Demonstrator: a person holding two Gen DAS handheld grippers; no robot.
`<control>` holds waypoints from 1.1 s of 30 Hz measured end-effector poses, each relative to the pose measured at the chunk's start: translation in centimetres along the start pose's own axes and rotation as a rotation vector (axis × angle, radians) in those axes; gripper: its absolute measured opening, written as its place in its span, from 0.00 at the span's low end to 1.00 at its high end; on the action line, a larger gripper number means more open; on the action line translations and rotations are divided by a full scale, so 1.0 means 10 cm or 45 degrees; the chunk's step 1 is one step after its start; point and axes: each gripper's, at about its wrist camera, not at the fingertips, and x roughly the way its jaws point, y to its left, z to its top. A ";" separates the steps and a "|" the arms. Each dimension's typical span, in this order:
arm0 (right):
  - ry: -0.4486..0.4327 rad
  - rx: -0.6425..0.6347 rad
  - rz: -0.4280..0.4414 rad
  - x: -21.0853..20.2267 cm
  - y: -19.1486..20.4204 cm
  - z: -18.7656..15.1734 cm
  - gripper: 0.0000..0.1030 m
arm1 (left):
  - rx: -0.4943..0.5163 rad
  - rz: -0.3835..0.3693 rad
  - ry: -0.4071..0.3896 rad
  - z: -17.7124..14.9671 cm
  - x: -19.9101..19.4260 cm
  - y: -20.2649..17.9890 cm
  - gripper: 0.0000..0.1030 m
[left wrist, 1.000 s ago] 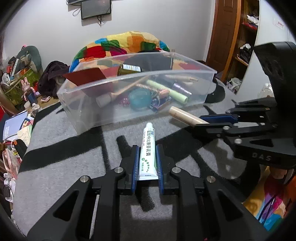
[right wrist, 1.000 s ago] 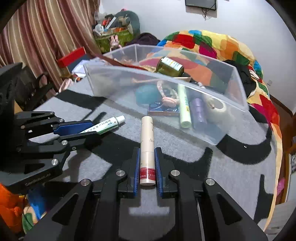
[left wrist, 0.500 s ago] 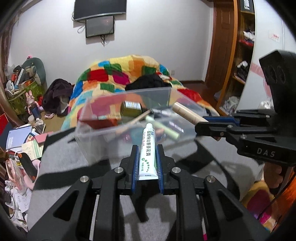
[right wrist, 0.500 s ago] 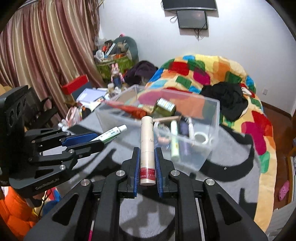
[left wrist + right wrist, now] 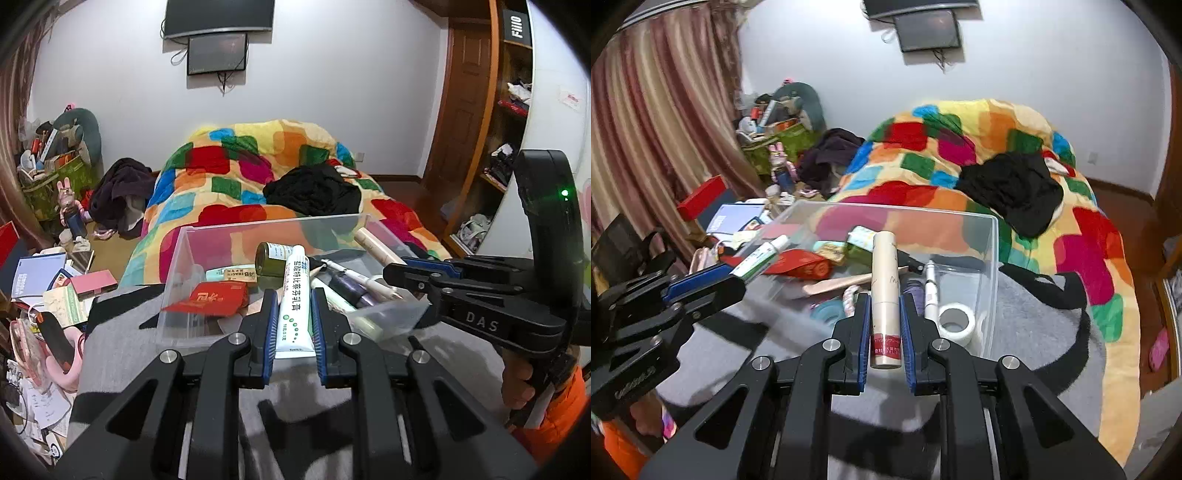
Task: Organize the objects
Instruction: 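Carry the toothpaste tube and beige cylinder into the clear box and open both tools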
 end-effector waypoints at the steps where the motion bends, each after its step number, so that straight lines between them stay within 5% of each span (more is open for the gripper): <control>1: 0.011 0.013 -0.007 0.05 -0.02 0.02 0.13 | -0.003 0.001 0.014 0.02 0.05 0.01 0.17; 13: 0.141 0.024 0.074 0.42 0.00 0.03 0.14 | -0.025 -0.012 0.106 0.04 0.39 -0.01 0.17; 28: 0.035 -0.026 0.059 -0.04 0.05 -0.04 0.15 | -0.018 -0.038 0.045 -0.05 0.06 -0.05 0.19; 31: -0.006 -0.047 0.039 -0.19 0.08 -0.10 0.21 | -0.034 -0.033 0.008 -0.09 -0.05 -0.03 0.35; 33: -0.030 -0.051 0.030 -0.26 0.09 -0.13 0.38 | -0.044 -0.016 -0.035 -0.13 -0.14 -0.02 0.53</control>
